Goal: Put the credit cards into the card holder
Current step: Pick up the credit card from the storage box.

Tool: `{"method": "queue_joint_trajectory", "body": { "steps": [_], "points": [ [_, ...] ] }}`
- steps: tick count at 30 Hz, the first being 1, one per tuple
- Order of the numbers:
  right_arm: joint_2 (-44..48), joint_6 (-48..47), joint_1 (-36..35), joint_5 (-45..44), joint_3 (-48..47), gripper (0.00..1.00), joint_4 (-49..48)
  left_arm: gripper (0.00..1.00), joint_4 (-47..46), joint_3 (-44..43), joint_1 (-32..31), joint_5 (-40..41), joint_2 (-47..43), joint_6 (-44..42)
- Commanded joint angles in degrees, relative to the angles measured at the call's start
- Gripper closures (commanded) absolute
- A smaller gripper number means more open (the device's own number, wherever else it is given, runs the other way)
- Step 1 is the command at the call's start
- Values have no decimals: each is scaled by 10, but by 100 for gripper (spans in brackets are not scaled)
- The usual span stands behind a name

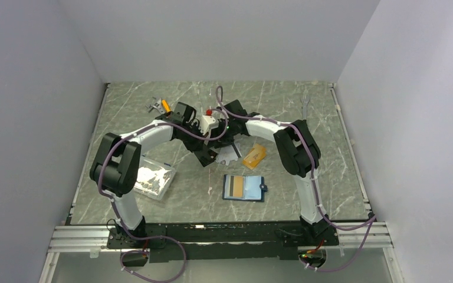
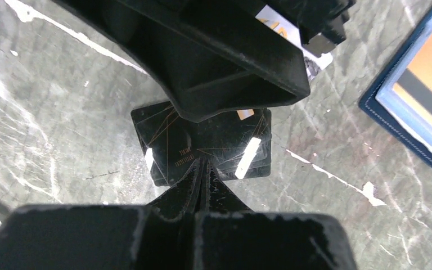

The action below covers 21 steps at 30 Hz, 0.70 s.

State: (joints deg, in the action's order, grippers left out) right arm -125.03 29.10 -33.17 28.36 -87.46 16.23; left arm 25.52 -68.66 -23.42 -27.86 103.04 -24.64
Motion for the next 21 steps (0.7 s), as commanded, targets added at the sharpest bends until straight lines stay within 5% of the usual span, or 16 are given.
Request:
{"method": "queue_joint_trajectory", "body": {
  "steps": [1, 21],
  "points": [
    [15, 7, 0, 7, 29, 55, -21, 100, 1, 17, -24, 60, -18, -22],
    [68, 43, 17, 36, 146, 59, -98, 100, 65, -36, -56, 131, 64, 29]
  ]
}}
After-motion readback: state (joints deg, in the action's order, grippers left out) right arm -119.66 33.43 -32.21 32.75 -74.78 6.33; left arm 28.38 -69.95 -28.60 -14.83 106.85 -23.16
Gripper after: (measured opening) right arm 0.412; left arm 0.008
